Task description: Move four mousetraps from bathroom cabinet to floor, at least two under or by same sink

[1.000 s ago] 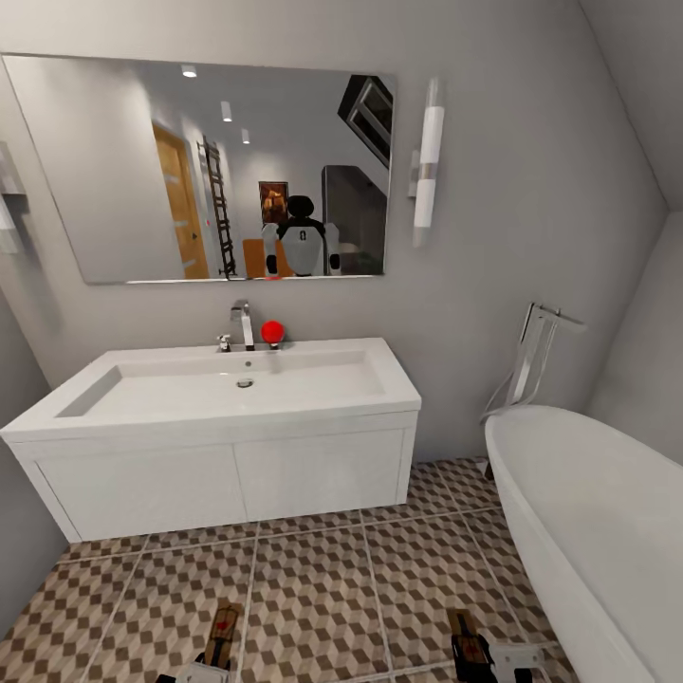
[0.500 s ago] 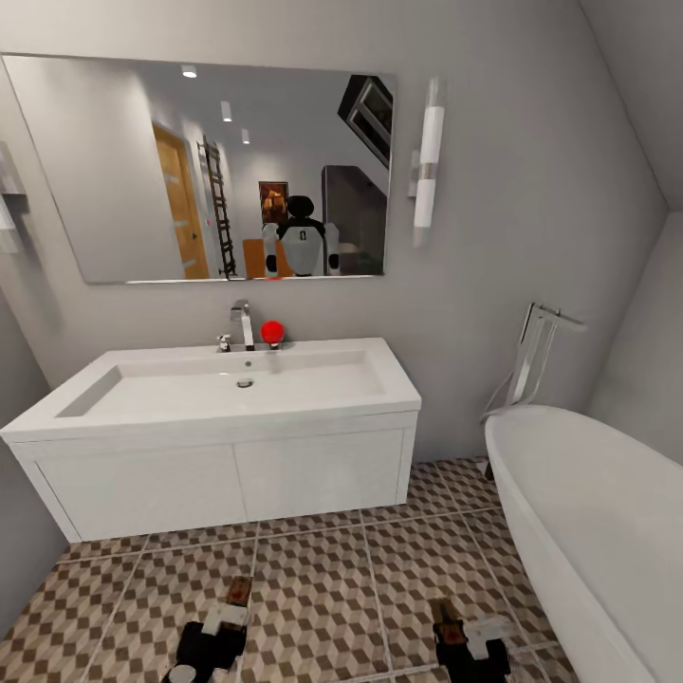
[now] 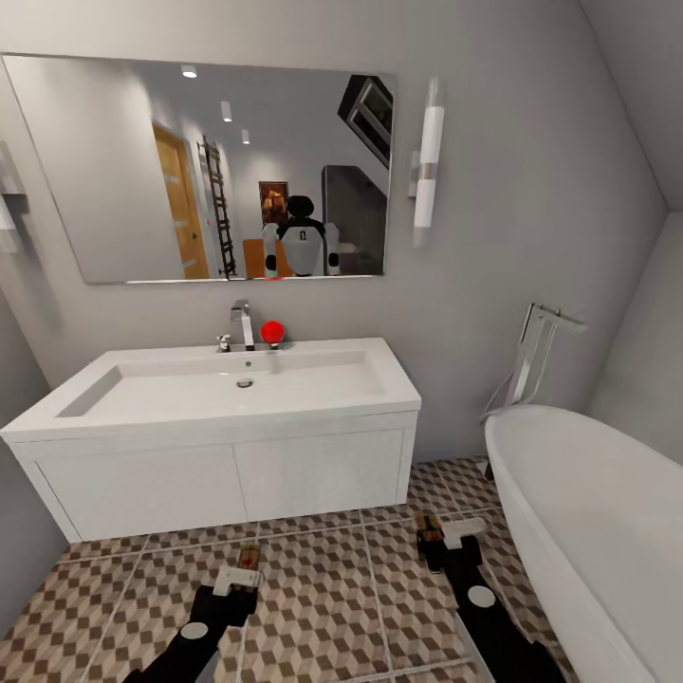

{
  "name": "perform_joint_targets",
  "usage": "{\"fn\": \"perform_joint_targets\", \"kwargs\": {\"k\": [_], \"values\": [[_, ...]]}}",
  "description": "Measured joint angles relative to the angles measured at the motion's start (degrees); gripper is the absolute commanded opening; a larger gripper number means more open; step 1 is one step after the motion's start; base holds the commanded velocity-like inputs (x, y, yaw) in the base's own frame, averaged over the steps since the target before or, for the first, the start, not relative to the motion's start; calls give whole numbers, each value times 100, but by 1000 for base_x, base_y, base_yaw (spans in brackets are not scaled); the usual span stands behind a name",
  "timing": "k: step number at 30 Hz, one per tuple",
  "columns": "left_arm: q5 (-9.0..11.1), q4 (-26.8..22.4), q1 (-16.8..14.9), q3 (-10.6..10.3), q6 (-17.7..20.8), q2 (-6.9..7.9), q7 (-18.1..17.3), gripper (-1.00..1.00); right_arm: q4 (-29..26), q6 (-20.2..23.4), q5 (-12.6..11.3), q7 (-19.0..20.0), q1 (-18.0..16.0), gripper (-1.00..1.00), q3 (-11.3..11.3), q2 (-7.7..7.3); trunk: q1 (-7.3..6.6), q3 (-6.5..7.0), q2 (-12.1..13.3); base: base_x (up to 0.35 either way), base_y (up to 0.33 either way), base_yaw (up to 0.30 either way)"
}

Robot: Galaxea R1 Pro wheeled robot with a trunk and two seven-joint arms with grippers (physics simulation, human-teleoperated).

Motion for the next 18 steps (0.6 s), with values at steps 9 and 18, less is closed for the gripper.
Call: {"fn": "perform_joint_targets", "kwargs": {"k": [9, 18], "values": [[27, 28, 0, -26, 5, -202, 26, -100, -272, -14, -3, 3, -29, -100, 28, -6, 0, 0, 0, 0, 0, 0], [27, 16, 1, -28, -1, -225, 29, -100, -306, -13, 1, -1, -25, -100, 28, -6, 0, 0, 0, 0, 0, 0]]}}
